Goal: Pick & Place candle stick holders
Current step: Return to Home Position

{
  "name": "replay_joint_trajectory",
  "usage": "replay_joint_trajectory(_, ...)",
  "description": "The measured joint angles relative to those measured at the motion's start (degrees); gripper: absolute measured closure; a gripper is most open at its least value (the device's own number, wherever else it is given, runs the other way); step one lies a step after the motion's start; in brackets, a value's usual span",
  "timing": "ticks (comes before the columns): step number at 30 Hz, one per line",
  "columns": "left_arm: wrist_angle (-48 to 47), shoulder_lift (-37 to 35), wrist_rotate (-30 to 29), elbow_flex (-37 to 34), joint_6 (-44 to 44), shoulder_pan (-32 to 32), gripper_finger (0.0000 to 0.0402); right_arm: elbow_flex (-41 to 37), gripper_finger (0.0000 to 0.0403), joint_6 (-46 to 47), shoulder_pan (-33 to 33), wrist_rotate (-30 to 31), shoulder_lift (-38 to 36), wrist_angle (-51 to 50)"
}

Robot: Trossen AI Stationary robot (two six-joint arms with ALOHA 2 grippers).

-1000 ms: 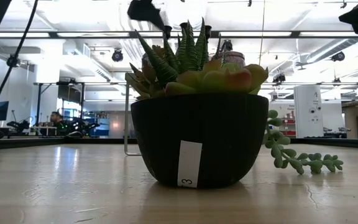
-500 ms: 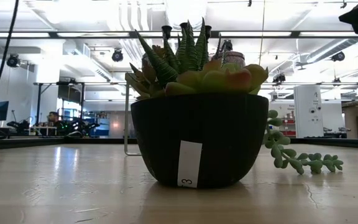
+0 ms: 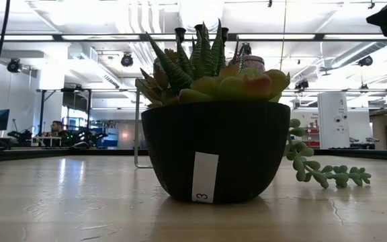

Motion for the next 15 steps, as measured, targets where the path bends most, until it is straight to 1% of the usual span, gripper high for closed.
replay_joint_trajectory(7,0.04,-2.38,-0.71,-0.27,11.11,-2.93,0.0032,-0.01,0.0037,-0.02,0.00,0.00,-0.02,0.00)
replay_joint_trajectory(9,1.37,-3.59,-3.78,-1.48,12.86,-4.50,0.0032,0.00,0.0037,-0.02,0.00,0.00,0.00,0.00)
replay_joint_trajectory(10,2.20,-4.23,-6.32,-2.52,13.47,-5.41,0.0032,-0.02,0.0037,-0.02,0.00,0.00,0.00,0.01)
replay_joint_trajectory(12,3.50,-6.04,-10.85,-6.10,15.11,-7.27,0.0032,0.00,0.0037,-0.02,0.00,0.00,0.00,0.00)
replay_joint_trajectory(14,5.00,-8.82,-12.03,-12.11,16.51,-8.68,0.0032,-0.01,0.0037,-0.02,0.00,0.00,0.00,0.00)
replay_joint_trajectory(15,7.24,-10.65,-12.01,-15.88,17.24,-9.23,0.0033,0.00,0.0037,-0.02,0.00,0.00,-0.01,0.00)
